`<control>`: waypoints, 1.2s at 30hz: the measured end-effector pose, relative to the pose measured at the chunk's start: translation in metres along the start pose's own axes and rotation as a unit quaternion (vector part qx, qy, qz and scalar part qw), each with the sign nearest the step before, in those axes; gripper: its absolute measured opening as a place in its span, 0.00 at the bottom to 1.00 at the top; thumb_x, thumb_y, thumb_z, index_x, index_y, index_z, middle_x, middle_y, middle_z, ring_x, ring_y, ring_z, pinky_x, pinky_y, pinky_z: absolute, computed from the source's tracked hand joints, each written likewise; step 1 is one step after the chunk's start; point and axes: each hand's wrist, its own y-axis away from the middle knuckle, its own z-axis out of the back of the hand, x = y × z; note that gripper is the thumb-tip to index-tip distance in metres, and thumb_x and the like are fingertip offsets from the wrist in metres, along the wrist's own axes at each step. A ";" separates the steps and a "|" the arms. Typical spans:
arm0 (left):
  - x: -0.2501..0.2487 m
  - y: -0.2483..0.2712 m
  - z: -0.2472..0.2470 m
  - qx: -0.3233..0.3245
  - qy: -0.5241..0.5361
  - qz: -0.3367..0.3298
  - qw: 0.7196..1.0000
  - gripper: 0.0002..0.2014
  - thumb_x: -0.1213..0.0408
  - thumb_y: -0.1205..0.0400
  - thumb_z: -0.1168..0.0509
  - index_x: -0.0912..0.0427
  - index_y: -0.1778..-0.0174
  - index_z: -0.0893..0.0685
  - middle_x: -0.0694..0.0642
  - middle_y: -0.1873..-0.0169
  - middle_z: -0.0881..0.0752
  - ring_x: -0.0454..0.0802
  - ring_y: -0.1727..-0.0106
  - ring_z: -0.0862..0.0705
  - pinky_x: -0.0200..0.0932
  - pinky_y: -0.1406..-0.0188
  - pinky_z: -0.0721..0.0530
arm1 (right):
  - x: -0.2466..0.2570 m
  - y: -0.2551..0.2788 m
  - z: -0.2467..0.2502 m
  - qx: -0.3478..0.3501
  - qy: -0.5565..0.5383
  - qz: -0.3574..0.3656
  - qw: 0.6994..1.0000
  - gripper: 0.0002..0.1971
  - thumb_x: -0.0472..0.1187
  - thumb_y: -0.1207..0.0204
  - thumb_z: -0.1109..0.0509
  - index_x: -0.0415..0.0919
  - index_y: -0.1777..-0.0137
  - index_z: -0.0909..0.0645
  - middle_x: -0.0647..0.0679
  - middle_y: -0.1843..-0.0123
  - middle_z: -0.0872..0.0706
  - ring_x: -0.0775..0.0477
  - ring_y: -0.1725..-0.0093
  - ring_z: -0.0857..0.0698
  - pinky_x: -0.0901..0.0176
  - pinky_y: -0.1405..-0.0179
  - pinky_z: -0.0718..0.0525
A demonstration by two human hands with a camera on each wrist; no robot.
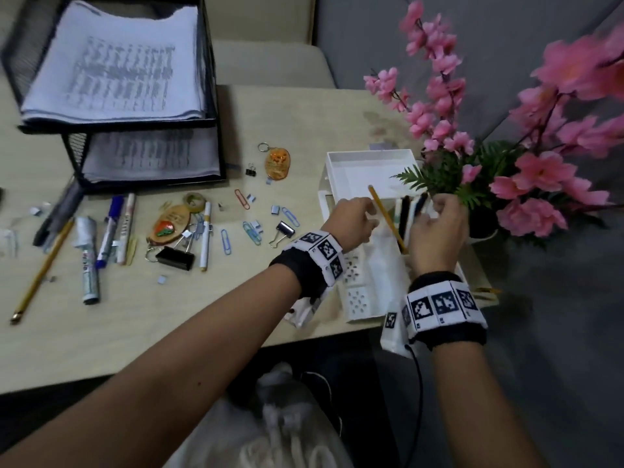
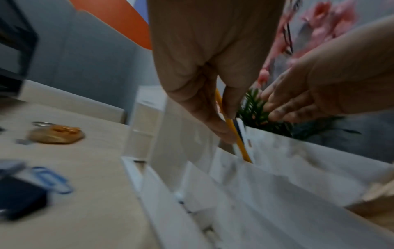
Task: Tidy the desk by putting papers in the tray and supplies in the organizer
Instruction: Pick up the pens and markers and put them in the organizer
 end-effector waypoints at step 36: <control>0.240 0.175 0.224 -0.237 0.458 0.295 0.804 0.15 0.68 0.15 0.48 0.60 0.69 0.30 0.56 0.73 0.27 0.49 0.74 0.27 0.38 0.75 0.28 | 0.185 0.222 -0.207 0.462 -0.046 0.101 0.880 0.08 0.33 0.24 0.34 0.42 0.62 0.19 0.44 0.62 0.17 0.47 0.62 0.20 0.55 0.59 0.19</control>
